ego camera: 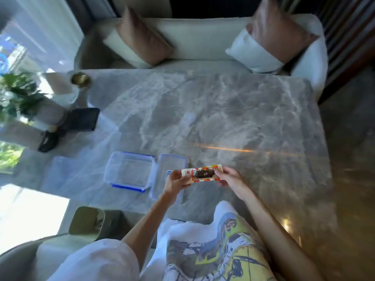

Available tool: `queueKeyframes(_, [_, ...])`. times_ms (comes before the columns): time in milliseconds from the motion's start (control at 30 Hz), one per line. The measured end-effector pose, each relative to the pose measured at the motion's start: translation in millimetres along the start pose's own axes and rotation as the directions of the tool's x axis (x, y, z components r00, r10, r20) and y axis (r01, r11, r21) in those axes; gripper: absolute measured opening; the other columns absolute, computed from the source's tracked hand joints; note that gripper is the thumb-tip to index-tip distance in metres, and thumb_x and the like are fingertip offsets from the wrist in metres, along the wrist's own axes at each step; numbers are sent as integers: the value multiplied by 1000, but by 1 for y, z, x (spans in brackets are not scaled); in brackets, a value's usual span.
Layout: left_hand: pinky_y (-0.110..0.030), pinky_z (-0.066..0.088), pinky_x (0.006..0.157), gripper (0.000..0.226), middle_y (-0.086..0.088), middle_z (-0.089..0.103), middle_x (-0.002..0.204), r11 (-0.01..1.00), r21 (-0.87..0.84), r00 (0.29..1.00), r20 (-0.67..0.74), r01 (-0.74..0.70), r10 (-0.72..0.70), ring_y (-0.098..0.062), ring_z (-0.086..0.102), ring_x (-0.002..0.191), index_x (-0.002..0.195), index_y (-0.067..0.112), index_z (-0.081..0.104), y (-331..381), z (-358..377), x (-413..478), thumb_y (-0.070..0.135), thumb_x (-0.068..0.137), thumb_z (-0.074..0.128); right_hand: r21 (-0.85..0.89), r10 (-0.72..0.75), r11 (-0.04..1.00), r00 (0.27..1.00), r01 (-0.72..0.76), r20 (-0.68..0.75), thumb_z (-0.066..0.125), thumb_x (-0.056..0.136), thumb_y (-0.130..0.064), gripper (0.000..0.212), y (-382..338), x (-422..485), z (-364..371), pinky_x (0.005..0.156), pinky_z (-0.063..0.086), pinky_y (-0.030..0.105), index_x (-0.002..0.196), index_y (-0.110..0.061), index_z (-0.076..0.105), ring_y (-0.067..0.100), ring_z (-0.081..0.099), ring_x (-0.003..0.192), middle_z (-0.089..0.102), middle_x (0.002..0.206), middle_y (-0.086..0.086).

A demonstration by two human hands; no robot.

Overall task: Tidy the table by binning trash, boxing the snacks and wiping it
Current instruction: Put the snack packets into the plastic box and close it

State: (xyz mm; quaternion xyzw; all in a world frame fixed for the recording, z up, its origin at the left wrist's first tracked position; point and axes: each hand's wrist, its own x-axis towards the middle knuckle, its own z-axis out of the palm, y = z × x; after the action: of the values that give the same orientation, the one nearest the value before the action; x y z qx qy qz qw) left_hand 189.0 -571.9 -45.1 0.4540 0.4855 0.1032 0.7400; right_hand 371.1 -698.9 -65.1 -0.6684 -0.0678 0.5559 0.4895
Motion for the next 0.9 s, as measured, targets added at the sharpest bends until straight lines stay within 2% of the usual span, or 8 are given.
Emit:
queueKeyframes(100, [-21, 58, 65, 10, 3, 74, 73, 999, -31, 997, -72, -28, 26, -8, 70, 68, 89, 10, 65, 7, -46, -12, 14, 80, 69, -134, -40, 990, 997, 49, 71, 66, 88, -22, 25, -15, 9, 45, 58, 42, 19, 108, -7, 68, 9, 57, 74, 70, 90, 8])
queueKeyframes(233, [-23, 57, 60, 17, -10, 70, 82, 999, -4, 982, -187, -37, 35, -12, 71, 67, 102, -1, 57, 18, -110, -13, 5, 88, 64, -187, -20, 982, 996, 37, 93, 67, 88, -23, 24, -24, 21, 108, 54, 42, 18, 105, -6, 69, 12, 57, 74, 73, 94, 13])
queueKeyframes(400, [-23, 54, 52, 13, -12, 62, 78, 981, 189, 954, -281, -50, 103, -22, 60, 70, 91, 3, 58, 41, -186, 1, 7, 85, 69, -220, -69, 973, 998, 64, -14, 67, 87, -12, 20, -26, 34, 192, 40, 39, 15, 103, -2, 68, 2, 55, 51, 69, 85, 16])
queueKeyframes(500, [-30, 52, 56, 15, -9, 60, 76, 956, 288, 959, -252, -53, 129, -20, 58, 66, 80, 14, 58, 58, -229, 10, 22, 83, 70, -221, -55, 975, 994, 32, -98, 64, 89, -9, 20, -28, 40, 241, 40, 41, 15, 108, -7, 66, 9, 58, 58, 68, 86, 7])
queueKeyframes(667, [-49, 54, 62, 40, -14, 57, 68, 928, 372, 969, -227, -4, 95, -23, 57, 65, 66, 19, 51, 43, -298, 55, 58, 65, 60, -148, 63, 985, 982, -89, -175, 53, 93, -1, 22, -21, 56, 305, 53, 49, 17, 91, -14, 70, 14, 62, 69, 69, 76, 1])
queueKeyframes(733, [-54, 55, 67, 43, -22, 61, 76, 899, 430, 974, -226, 86, 15, -29, 61, 70, 68, 14, 54, 43, -311, 68, 57, 67, 52, -109, 131, 982, 973, -153, -188, 49, 94, 0, 25, -22, 59, 324, 63, 52, 19, 92, -18, 67, 11, 61, 75, 68, 85, 3])
queueKeyframes(833, [-40, 51, 70, 29, -18, 59, 80, 865, 459, 975, -178, 204, -135, -26, 57, 76, 66, 13, 54, 52, -314, 70, 39, 70, 43, -128, 194, 965, 954, -227, -228, 47, 93, -2, 25, -14, 65, 340, 96, 50, 41, 104, -10, 68, 20, 61, 95, 66, 102, 9])
queueKeyframes(900, [-31, 42, 64, 25, -15, 54, 76, 834, 501, 973, -130, 232, -193, -21, 50, 71, 67, 12, 55, 63, -307, 65, 33, 73, 42, -177, 230, 944, 939, -279, -257, 49, 91, -3, 21, -7, 65, 348, 106, 42, 48, 88, -14, 66, 27, 60, 104, 65, 105, 13])
